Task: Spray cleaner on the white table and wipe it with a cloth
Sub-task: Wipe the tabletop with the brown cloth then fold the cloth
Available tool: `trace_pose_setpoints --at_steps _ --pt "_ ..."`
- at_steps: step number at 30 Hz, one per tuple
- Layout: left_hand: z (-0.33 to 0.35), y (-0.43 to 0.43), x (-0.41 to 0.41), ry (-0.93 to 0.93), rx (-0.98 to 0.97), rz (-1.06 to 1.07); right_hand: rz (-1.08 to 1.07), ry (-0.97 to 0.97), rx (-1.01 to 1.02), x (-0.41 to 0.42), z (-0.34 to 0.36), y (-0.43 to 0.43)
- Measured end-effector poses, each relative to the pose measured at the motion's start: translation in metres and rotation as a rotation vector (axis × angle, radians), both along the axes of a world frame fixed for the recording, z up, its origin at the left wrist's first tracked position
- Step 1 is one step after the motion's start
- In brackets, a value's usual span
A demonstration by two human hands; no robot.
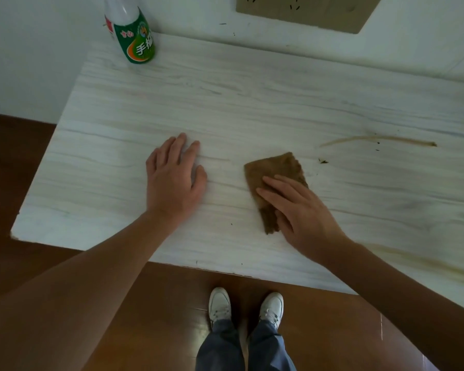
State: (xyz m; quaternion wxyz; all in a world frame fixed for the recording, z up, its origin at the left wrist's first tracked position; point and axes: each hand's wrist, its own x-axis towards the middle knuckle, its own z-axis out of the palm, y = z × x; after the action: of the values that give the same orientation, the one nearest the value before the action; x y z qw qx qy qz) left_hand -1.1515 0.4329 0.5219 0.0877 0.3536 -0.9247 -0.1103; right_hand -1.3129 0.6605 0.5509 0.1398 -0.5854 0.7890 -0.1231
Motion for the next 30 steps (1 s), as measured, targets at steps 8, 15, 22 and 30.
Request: trace_pose_setpoints --at_steps 8,15,22,30 --pt "-0.002 -0.001 0.001 0.027 -0.029 -0.021 0.375 -0.062 -0.037 0.043 -0.005 0.021" --pt "-0.003 -0.002 0.000 0.093 0.023 0.021 0.222 0.034 -0.016 0.015 -0.015 -0.069" --pt "0.000 -0.001 0.002 0.146 0.034 0.019 -0.186 0.030 -0.014 -0.004 -0.013 -0.064" --pt "0.008 0.005 0.051 0.208 0.082 -0.064 0.007 -0.170 0.019 0.089 -0.009 0.018"
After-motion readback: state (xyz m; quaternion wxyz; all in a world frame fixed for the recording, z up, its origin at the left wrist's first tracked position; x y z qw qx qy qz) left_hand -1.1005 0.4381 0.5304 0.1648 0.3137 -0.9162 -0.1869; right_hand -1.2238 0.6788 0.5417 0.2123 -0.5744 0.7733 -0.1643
